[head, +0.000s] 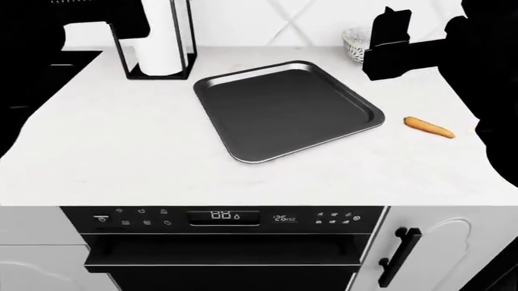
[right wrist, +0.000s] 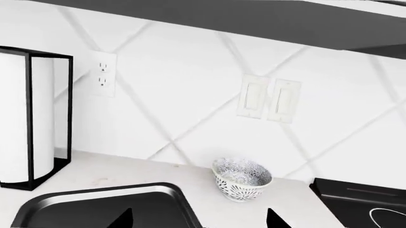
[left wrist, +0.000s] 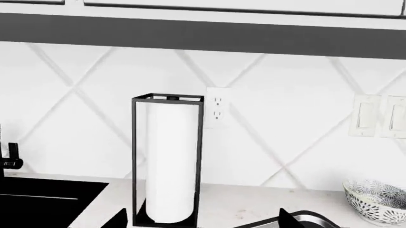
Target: Place the two vegetables and bowl onto the tray for setting up a vegetable dip station.
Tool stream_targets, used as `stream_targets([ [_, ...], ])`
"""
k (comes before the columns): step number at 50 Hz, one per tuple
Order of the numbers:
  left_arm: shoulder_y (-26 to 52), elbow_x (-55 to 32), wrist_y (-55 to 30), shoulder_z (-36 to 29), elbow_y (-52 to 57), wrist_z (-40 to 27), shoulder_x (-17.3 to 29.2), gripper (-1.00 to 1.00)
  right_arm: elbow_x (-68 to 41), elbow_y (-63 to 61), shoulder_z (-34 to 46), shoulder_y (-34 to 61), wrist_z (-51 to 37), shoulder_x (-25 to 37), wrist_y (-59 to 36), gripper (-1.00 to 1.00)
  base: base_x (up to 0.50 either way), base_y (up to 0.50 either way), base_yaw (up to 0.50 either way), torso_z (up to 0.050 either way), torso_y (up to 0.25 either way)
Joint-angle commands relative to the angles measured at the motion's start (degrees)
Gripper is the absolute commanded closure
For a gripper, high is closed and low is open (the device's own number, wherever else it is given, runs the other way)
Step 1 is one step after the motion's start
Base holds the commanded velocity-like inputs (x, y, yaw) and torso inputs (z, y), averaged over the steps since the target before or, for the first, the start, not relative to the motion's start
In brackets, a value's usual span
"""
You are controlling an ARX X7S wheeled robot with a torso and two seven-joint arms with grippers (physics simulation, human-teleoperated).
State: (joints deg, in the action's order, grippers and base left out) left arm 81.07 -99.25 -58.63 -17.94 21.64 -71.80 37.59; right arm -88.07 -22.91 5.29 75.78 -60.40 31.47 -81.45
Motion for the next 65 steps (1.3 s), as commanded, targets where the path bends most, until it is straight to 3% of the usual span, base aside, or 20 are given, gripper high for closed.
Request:
stream_targets([
  [1,-0.1,0.1,0.4,0.1,0.1,0.2,0.3,-1.0,-0.4,-0.1,0.8,0.0,-0.2,0.7,0.8,-1.0,0.17,-0.48,0.0,0.0,0.0],
  [22,-0.2,0.1,1.0,-0.2,0.3,0.4,0.5,-1.0,0.1,-0.7,2.0,0.3,1.2,1.7,2.5,-1.0,0.19,-0.47,0.0,0.0,0.0],
  [45,-0.1,-0.3,1.4,-0.6,0.4,0.3,0.6,-1.0,-0.1,-0.4,3.2,-0.1,1.1,2.7,3.7,-1.0,0.5,-0.01,0.0,0.0,0.001],
  [65,0.2,0.1,1.7,-0.7,0.0,0.9,1.1,-1.0,0.3,0.9,5.0,-1.2,1.3,2.4,5.0,-1.0,0.15,0.0,0.0,0.0,0.001],
])
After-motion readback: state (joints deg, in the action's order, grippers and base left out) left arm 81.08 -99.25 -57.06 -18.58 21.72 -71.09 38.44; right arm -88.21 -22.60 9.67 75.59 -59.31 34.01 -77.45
